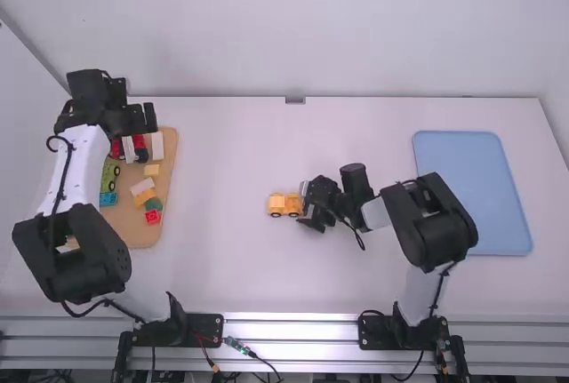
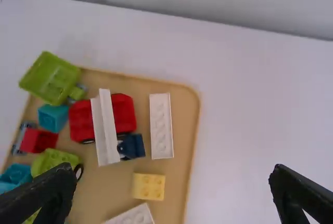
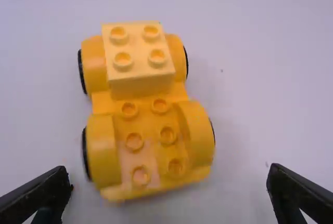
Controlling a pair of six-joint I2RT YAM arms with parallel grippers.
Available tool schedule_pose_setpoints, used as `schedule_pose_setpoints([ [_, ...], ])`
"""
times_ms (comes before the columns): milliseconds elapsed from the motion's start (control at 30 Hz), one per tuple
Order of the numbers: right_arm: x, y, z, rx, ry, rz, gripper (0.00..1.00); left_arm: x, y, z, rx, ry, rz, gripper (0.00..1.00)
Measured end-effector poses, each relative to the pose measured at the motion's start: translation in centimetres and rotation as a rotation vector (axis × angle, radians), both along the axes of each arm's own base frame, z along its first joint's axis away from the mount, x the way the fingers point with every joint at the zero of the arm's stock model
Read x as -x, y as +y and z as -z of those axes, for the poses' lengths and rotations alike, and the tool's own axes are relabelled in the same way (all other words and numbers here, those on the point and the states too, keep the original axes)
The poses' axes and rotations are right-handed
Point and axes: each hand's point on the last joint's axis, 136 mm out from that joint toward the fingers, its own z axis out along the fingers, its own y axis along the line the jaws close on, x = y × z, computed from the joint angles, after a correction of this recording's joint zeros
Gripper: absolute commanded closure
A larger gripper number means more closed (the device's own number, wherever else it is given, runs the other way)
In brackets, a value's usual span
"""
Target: Assemble lego blocks to make yellow taxi
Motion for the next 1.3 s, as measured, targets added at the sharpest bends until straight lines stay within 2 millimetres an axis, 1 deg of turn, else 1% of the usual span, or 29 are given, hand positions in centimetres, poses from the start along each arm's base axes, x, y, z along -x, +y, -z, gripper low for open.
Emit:
schedule_pose_setpoints([
  [67,-0.2,-0.8,-1.9,0.011,-0.040,0.057,0.01,0.3,-0.4,1.8,0.024,0.065,-0.007,0.01],
  [100,-0.3,-0.9,-2.4,0.011,-0.051,0.072,0.01,0.3,-0.4,2.1,0.028,0.074,-0.009,0.01],
  [133,-1.1,-1.3,-4.3,0.005,-0.090,0.127,0.01,0.7,-0.7,4.1,0.059,0.137,-0.030,0.01],
  [167,-1.5,-1.5,-5.3,-0.001,-0.109,0.156,0.01,0.8,-0.7,5.0,0.072,0.160,-0.049,0.01],
  [200,-2.4,-2.0,-7.2,-0.016,-0.143,0.214,0.01,1.0,-0.4,6.3,0.092,0.194,-0.094,0.01],
  [233,-3.0,-2.5,-8.5,-0.030,-0.162,0.256,0.01,1.1,-0.2,7.1,0.106,0.208,-0.131,0.01],
  [267,-3.1,-2.6,-8.9,-0.036,-0.166,0.271,0.01,1.1,-0.2,7.2,0.110,0.212,-0.139,0.01],
  [300,-3.6,-3.2,-9.8,-0.050,-0.174,0.311,0.01,1.2,-0.1,7.7,0.129,0.219,-0.173,0.01],
  [367,-4.4,-4.6,-11.0,-0.072,-0.162,0.395,0.01,1.1,-0.2,7.8,0.174,0.205,-0.225,0.01],
  [400,-4.5,-4.8,-11.0,-0.073,-0.153,0.408,0.01,1.0,-0.2,7.7,0.180,0.201,-0.230,0.01],
  [433,-4.7,-5.6,-10.9,-0.076,-0.122,0.448,0.01,0.8,-0.5,7.6,0.213,0.186,-0.244,0.01],
  [500,-5.1,-7.0,-10.4,-0.079,-0.048,0.526,0.01,0.5,-1.4,7.6,0.292,0.173,-0.264,0.01],
  [633,-5.9,-9.0,-10.2,-0.101,0.059,0.640,0.01,0.5,-2.9,8.0,0.407,0.175,-0.282,0.00],
  [667,-6.2,-9.6,-10.4,-0.110,0.080,0.671,0.01,0.3,-3.1,8.2,0.432,0.162,-0.288,0.02],
  [700,-6.7,-10.1,-10.7,-0.118,0.094,0.698,0.01,0.4,-3.3,8.5,0.459,0.161,-0.313,0.12],
  [733,-6.8,-10.2,-10.8,-0.120,0.096,0.704,0.01,0.4,-3.3,8.6,0.464,0.162,-0.322,0.14],
  [800,-7.3,-10.8,-11.2,-0.127,0.116,0.733,0.01,1.2,-2.8,9.2,0.491,0.185,-0.436,0.16],
  [867,-7.5,-11.1,-11.5,-0.125,0.138,0.751,0.01,2.6,-1.9,9.8,0.491,0.217,-0.593,0.15],
  [900,-7.5,-11.1,-11.5,-0.125,0.138,0.751,0.01,2.6,-1.9,9.8,0.491,0.217,-0.593,0.15],
  [933,-7.7,-11.1,-11.7,-0.123,0.150,0.757,0.01,3.2,-1.5,10.0,0.490,0.225,-0.663,0.16],
  [967,-7.9,-11.1,-12.1,-0.122,0.153,0.760,0.01,3.4,-1.2,9.9,0.491,0.223,-0.702,0.17],
  [1033,-8.5,-11.1,-12.7,-0.125,0.156,0.763,0.01,3.0,-0.7,8.9,0.501,0.191,-0.754,0.18],
  [1067,-8.5,-11.1,-12.7,-0.125,0.156,0.763,0.01,3.0,-0.7,8.9,0.501,0.191,-0.754,0.18],
  [1100,-9.1,-11.0,-12.9,-0.125,0.156,0.763,0.01,2.5,-0.2,8.1,0.507,0.172,-0.788,0.20],
  [1167,-9.6,-10.9,-12.8,-0.122,0.159,0.762,0.01,2.0,0.3,7.6,0.508,0.164,-0.833,0.19],
  [1233,-9.8,-10.9,-12.3,-0.115,0.171,0.764,0.01,1.6,0.8,8.1,0.506,0.182,-0.876,0.19],
  [1300,-10.0,-10.8,-11.4,-0.100,0.187,0.761,0.01,1.7,1.0,9.6,0.502,0.241,-0.920,0.22],
])
